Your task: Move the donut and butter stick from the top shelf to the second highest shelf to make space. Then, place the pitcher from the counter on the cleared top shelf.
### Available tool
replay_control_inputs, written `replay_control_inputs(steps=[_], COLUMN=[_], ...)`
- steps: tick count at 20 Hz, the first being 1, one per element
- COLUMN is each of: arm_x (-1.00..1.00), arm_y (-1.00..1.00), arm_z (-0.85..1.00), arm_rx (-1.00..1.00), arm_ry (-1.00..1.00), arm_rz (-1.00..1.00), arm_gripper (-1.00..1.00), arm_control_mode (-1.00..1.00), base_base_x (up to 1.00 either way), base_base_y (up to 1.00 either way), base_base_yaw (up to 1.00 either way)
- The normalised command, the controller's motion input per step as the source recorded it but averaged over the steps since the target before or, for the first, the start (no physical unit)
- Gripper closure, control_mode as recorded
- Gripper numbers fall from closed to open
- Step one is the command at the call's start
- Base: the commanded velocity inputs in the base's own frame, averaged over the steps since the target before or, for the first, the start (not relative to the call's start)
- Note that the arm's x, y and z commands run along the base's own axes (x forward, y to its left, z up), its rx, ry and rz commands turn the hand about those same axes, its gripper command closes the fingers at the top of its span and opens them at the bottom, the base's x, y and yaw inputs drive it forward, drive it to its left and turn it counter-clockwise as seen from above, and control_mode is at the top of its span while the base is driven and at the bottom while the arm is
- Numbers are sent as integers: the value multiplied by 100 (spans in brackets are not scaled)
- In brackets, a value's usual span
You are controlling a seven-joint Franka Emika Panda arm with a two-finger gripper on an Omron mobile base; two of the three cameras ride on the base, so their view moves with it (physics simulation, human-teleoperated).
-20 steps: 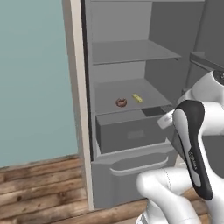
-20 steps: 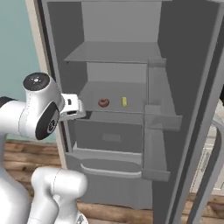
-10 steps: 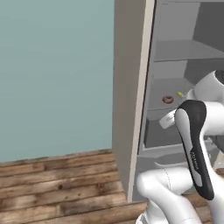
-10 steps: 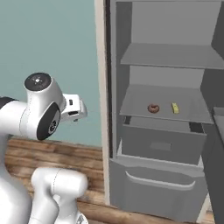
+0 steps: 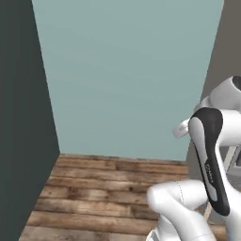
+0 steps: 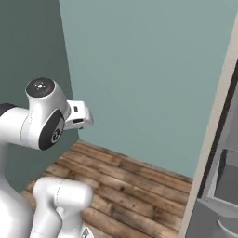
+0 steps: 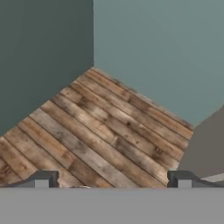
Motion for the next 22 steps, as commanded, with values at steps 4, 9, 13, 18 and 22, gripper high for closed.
replay_control_inputs(steps=[4,9,13,18,22], arm_x=[0,0,0,0,0], arm_y=[0,0,0,0,0], arm_z=[0,0,0,0,0], arm_rx=[0,0,0,0,0], arm_ry=[0,0,0,0,0], arm_rz=[0,0,0,0,0], arm_gripper=[-100,-100,-100,-100,-100], arm_control_mode=[100,100,100,100,100], base_base_x=[-21,-25,-4,0,0], base_base_y=[96,97,98,66,23], base_base_yaw=[13,3,40,79,93])
